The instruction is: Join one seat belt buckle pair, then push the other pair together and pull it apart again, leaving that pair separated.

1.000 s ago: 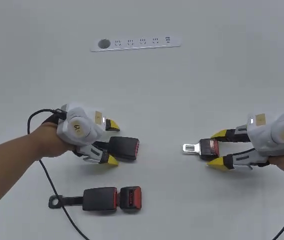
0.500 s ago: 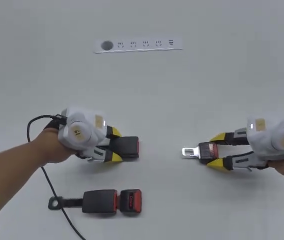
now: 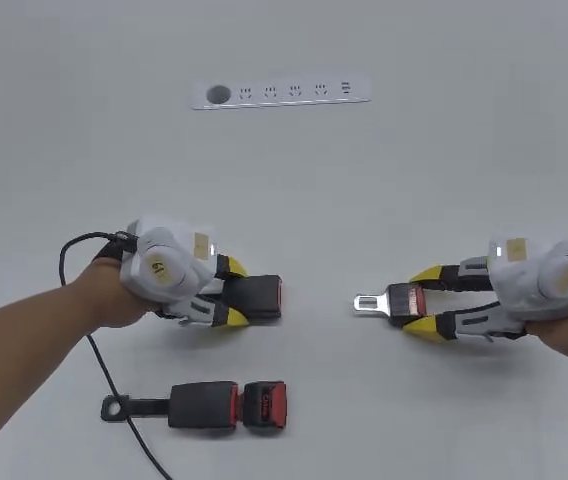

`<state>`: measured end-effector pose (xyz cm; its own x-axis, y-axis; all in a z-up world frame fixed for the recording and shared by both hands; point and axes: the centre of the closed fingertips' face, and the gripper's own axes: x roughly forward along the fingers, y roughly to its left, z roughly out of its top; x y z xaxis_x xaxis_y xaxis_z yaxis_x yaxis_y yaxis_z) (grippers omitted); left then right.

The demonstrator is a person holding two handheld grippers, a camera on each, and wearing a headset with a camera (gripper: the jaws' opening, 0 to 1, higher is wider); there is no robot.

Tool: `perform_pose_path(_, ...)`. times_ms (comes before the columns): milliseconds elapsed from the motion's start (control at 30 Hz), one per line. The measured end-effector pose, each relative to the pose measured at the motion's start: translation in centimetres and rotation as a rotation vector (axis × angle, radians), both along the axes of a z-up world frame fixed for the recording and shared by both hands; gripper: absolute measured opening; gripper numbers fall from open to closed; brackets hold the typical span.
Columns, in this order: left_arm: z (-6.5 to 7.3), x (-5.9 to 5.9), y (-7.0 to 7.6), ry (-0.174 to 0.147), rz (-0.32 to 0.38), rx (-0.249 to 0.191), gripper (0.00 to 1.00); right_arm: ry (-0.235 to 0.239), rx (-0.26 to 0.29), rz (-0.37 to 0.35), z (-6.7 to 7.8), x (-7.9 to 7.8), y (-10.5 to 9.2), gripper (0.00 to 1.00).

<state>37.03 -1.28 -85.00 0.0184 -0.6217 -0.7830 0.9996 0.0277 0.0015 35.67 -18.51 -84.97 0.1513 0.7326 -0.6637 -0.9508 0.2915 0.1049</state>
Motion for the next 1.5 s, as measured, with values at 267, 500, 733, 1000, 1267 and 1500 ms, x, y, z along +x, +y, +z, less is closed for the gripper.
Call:
perform_pose_path(267, -0.1, 0.0, 0.0, 0.003, 0.005, 0.004, 0.34, -0.005, 0.028, 0.022, 0.3, 0.7, 2.0, 0.34)
perform_pose_path(500, -0.2, 0.1, 0.1, 0.006, 0.009, 0.007, 0.34, -0.006, 0.043, 0.017, 0.2, 1.5, 3.8, 0.34)
perform_pose_path(733, -0.4, 0.3, 0.2, 0.006, 0.011, 0.015, 0.34, -0.014, 0.068, 0.021, 0.2, 1.9, 6.3, 0.34)
perform_pose_path(1000, -0.6, 0.3, 0.3, 0.004, 0.006, 0.034, 0.33, -0.003, 0.107, 0.025, 0.2, 2.0, 8.3, 0.34)
perform_pose_path(1267, -0.6, 0.1, 0.1, 0.004, 0.000, 0.041, 0.33, -0.014, 0.088, 0.037, 0.1, 1.6, 9.5, 0.34)
perform_pose_path(1500, -0.8, 0.1, 0.2, -0.001, -0.008, 0.054, 0.33, 0.000, 0.091, 0.012, 0.1, 1.5, 9.6, 0.34)
